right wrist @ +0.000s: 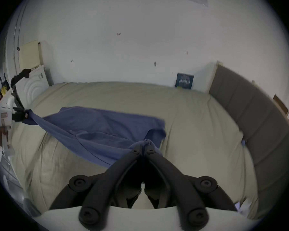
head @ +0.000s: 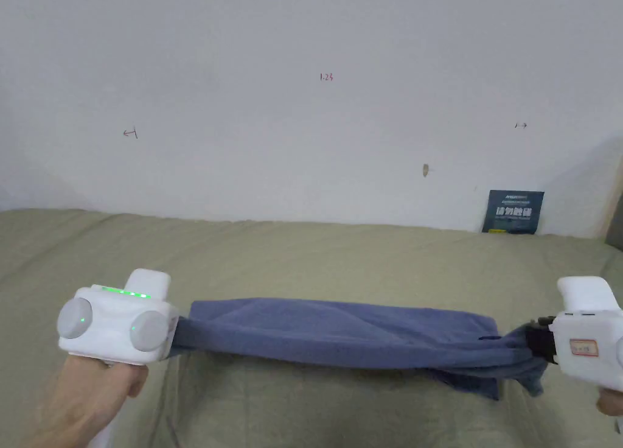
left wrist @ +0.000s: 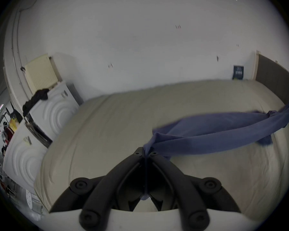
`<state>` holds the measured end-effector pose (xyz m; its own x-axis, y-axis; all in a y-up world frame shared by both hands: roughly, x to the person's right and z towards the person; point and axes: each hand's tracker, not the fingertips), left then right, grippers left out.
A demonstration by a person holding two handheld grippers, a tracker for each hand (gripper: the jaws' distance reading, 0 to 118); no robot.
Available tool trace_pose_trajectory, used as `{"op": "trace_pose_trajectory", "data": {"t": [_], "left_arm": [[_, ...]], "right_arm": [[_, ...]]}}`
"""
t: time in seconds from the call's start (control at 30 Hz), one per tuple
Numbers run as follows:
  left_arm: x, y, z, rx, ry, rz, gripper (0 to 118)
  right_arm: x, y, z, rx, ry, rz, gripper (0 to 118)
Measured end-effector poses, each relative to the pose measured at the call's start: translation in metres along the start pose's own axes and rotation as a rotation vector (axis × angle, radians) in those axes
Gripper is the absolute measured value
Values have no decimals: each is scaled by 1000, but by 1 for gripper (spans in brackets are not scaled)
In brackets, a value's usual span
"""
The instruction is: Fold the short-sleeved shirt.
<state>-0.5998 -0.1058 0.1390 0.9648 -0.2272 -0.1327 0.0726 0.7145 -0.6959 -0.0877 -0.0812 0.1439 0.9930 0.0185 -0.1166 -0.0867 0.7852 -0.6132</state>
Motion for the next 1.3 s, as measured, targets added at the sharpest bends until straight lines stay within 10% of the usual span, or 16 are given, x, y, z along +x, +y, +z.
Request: {"op": "trace_pose_trajectory", "data": {"t": [0.57,1.1,1.13,1.2,1.23,1.3], "left_arm": [[-39,-226,121,-123,-111,110,0],[-35,-260,151,-155,-143,110,0],[-35,-260,150,-161,-150,122,16],[-37,-262,149,-168,-185,145,103],[-37,-264,150,-164,-194,156,117],[-37,-267,157,-62,-186,194,115]], "right_arm": [[-9,-233,145,-152,64,-34,2],[-5,-264,158,-195,89,-90,4],[-6,-263,159,-190,90,-92,20],[-8,-263,165,-140,48,-112,97],[-4,-265,163,-142,43,-117,118],[-2,-265,168,-123,15,-157,118]]}}
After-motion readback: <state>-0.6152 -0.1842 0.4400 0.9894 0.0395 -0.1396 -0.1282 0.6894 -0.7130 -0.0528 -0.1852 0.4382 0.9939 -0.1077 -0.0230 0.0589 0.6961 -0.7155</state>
